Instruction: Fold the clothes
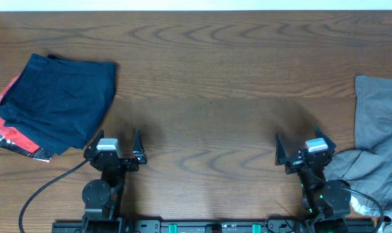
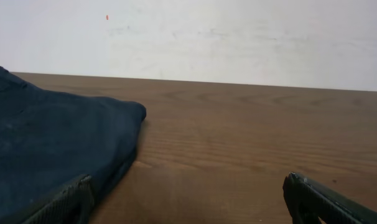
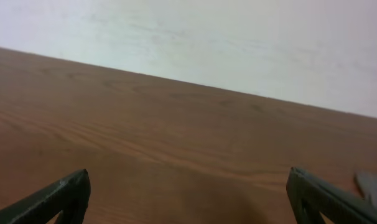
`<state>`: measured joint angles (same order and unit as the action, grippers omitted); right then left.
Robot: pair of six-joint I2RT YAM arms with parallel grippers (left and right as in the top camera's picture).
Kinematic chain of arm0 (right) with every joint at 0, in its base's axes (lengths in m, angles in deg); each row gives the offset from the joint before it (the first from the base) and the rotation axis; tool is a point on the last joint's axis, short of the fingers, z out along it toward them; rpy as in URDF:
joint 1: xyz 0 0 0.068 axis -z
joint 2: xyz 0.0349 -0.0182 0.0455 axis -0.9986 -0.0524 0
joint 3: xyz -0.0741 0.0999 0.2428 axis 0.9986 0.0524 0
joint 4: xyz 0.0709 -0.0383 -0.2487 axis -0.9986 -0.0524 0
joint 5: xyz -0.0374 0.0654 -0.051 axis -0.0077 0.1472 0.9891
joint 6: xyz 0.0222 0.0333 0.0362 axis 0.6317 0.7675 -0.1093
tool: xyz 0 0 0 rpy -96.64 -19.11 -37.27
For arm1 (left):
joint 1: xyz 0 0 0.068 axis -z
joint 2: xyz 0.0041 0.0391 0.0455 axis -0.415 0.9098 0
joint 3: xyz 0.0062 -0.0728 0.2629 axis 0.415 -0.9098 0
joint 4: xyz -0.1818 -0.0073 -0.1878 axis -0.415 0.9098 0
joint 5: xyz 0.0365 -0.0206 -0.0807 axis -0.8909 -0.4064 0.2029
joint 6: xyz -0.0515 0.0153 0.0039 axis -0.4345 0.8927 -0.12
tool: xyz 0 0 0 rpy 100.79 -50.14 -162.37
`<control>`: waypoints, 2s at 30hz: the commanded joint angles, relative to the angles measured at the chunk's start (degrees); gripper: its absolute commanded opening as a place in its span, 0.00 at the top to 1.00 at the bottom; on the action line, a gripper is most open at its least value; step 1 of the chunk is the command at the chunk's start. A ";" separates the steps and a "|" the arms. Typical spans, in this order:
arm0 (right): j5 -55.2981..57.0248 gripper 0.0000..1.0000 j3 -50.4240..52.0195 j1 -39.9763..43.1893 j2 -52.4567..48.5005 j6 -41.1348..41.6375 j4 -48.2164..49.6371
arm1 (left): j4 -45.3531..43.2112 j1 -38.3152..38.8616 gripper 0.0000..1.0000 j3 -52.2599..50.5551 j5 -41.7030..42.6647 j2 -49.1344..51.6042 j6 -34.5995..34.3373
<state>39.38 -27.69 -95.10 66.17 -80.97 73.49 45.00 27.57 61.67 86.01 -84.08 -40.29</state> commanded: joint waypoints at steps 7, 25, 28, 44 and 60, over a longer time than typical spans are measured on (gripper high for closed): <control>1.49 0.01 -2.29 0.37 -0.39 7.41 -0.79 | 3.04 -0.24 0.02 1.29 6.23 -0.20 -8.76; 7.32 0.01 -37.57 0.39 -36.54 7.63 -31.63 | 25.55 -0.24 0.02 31.78 7.04 29.27 -8.28; 9.33 0.01 -45.20 0.61 -45.62 9.33 -41.38 | 31.76 -0.24 0.02 38.10 7.04 35.74 -8.28; 26.64 0.01 -52.28 7.10 -74.66 32.63 -59.67 | 39.23 -0.24 0.02 45.83 7.02 45.72 -8.31; 22.27 0.30 -32.98 14.93 -80.96 36.22 -42.05 | 39.17 -0.24 0.02 45.83 6.99 45.72 -8.31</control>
<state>61.15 -62.93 -81.15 -14.50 -47.07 29.87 84.05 27.57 106.35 92.90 -38.29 -48.09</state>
